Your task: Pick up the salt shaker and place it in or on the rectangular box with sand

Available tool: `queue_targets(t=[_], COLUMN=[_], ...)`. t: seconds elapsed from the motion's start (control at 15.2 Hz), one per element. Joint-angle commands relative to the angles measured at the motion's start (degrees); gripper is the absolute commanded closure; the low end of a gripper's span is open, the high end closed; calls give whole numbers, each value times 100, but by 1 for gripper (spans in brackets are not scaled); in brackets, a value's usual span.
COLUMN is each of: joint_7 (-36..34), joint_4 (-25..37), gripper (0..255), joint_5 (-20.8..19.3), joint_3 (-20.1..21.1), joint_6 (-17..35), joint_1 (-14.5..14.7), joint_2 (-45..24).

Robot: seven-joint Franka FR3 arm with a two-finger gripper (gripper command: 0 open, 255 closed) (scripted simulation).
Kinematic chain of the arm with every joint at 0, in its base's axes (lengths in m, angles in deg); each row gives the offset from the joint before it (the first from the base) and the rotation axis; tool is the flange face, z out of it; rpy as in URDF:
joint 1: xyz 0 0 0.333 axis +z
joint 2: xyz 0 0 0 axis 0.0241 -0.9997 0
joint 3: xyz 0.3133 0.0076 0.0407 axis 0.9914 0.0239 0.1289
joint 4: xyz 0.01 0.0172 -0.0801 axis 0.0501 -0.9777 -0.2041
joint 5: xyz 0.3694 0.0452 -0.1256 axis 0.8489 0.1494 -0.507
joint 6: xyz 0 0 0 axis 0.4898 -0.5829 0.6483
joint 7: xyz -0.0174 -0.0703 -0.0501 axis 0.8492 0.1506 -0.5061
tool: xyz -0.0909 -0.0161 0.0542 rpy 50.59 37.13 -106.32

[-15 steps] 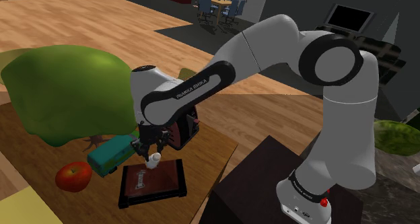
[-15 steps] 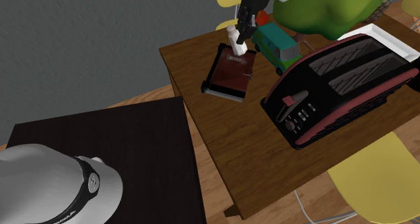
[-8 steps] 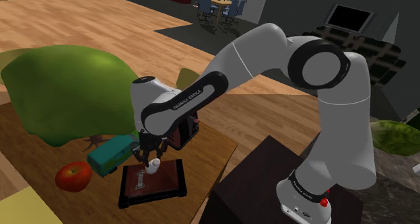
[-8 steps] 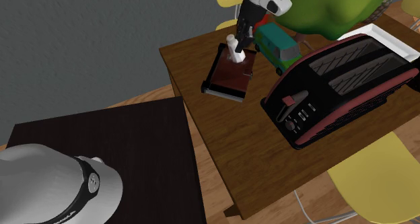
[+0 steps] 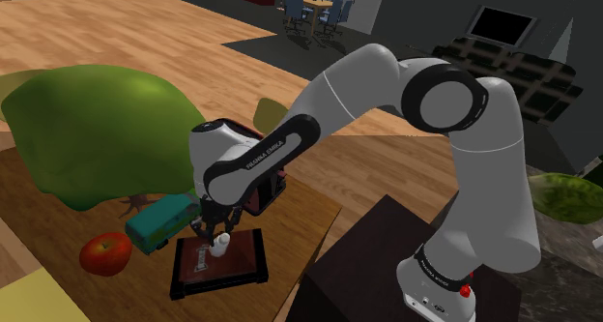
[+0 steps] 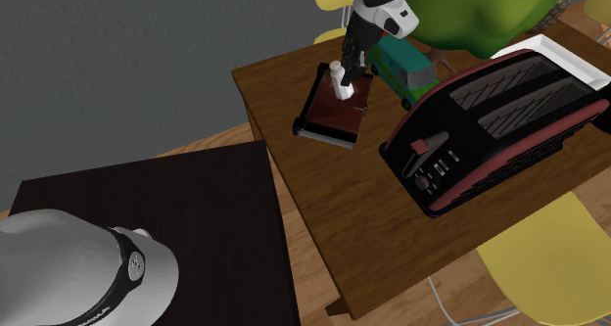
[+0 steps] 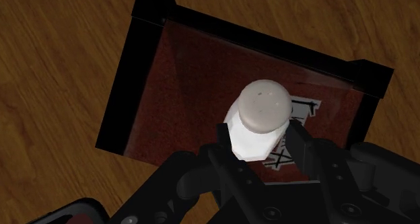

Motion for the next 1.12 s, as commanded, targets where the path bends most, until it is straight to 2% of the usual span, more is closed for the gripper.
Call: queue_targets(t=[0.0, 0.26, 0.33, 0.66, 0.92, 1.06], joint_7=[0, 0, 0, 0, 52, 52], joint_4=[3, 3, 3, 3, 162, 161], gripper=[255, 255, 0, 0, 0, 0], joint_5=[-1, -1, -1, -1, 80, 81], joint_3=[-1, -1, -1, -1, 56, 56], joint_6=[6, 6, 6, 6, -568, -567], joint_1=[1, 1, 1, 1, -107, -106], joint_2=[-7, -7, -6, -6, 408, 408])
